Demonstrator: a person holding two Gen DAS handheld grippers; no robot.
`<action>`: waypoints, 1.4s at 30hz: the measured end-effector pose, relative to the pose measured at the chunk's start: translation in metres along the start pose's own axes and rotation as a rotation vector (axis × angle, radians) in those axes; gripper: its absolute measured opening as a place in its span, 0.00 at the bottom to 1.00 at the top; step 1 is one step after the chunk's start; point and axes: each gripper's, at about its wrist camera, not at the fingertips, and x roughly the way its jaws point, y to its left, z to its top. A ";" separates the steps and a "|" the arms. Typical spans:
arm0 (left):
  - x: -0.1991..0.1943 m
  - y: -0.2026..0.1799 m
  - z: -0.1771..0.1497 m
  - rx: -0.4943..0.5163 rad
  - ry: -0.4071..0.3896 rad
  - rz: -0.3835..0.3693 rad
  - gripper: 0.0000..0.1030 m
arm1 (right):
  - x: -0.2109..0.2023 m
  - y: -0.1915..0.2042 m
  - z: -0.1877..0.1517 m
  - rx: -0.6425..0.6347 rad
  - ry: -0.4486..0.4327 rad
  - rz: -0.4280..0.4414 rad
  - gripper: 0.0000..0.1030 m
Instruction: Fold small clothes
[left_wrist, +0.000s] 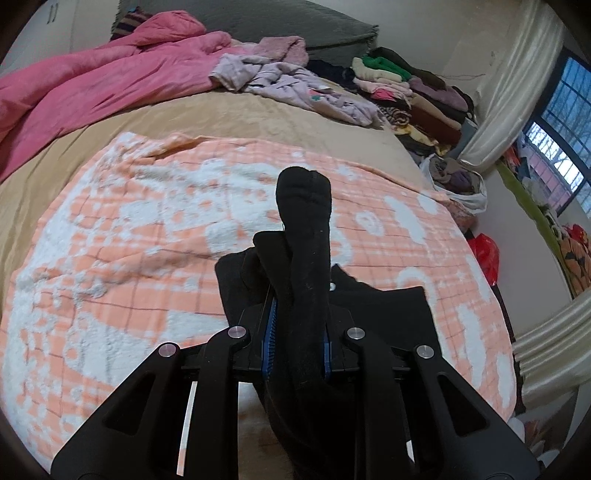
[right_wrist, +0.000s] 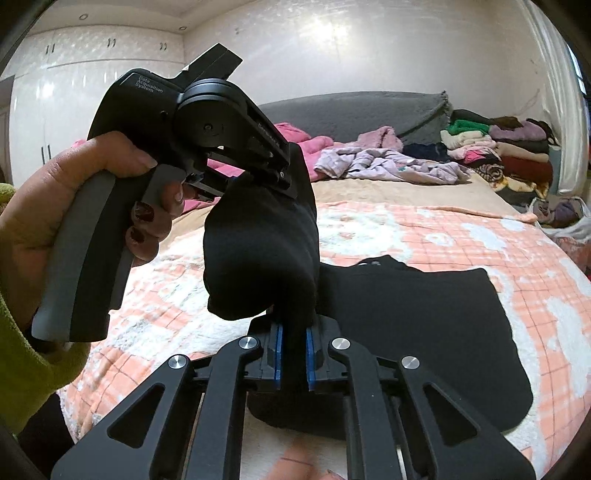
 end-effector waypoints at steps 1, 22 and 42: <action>0.002 -0.006 0.000 0.007 0.001 -0.002 0.11 | -0.003 -0.002 -0.001 0.008 -0.002 -0.002 0.07; 0.062 -0.101 -0.011 0.096 0.081 -0.037 0.11 | -0.027 -0.067 -0.020 0.158 0.020 -0.056 0.07; 0.124 -0.142 -0.035 0.150 0.191 -0.056 0.34 | -0.023 -0.104 -0.054 0.287 0.112 -0.077 0.07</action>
